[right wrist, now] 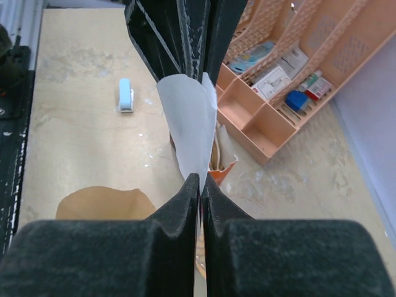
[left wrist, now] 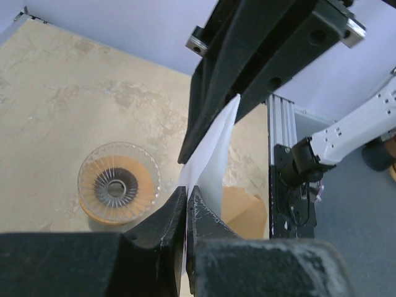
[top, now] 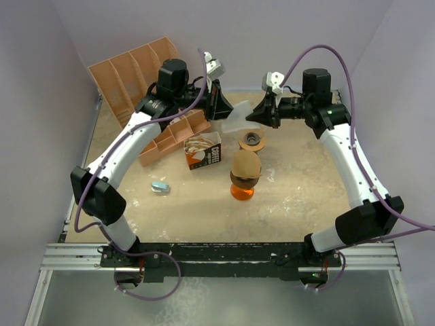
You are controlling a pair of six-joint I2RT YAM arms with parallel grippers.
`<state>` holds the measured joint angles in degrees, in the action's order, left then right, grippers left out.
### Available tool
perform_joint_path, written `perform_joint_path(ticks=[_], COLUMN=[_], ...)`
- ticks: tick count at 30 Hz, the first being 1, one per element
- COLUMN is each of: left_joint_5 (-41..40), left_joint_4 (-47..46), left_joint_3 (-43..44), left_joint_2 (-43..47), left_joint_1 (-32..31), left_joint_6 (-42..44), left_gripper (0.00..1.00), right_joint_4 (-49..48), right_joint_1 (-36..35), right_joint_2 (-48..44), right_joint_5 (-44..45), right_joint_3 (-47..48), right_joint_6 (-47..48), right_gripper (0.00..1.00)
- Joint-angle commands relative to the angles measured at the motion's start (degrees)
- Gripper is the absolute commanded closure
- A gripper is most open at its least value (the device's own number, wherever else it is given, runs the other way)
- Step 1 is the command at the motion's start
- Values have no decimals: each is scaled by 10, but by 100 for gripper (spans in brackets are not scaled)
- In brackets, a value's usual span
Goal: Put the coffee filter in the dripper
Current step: Pick up the coffee filter from the coffee filter holder.
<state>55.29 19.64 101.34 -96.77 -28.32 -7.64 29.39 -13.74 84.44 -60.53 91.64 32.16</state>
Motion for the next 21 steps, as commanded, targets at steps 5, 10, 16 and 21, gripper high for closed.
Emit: perform_joint_path(ticks=[5, 10, 16, 21], left_joint_5=[-26, -40, -49, -63], left_joint_4=[-131, -138, -128, -71], left_joint_3=[-1, 2, 22, 43], left_joint_2=[-36, -56, -93, -108], left_joint_1=[-3, -4, -4, -4], left_joint_6=[-91, -77, -64, -10], left_gripper=[100, 100, 100, 100], right_joint_4=[-59, -94, -124, -129], right_joint_1=[3, 10, 14, 14], right_joint_2=[-7, 5, 18, 32], right_joint_5=[31, 78, 86, 89], right_joint_3=[3, -15, -41, -54], right_joint_6=[-49, -79, -82, -74], right_gripper=[95, 95, 89, 85])
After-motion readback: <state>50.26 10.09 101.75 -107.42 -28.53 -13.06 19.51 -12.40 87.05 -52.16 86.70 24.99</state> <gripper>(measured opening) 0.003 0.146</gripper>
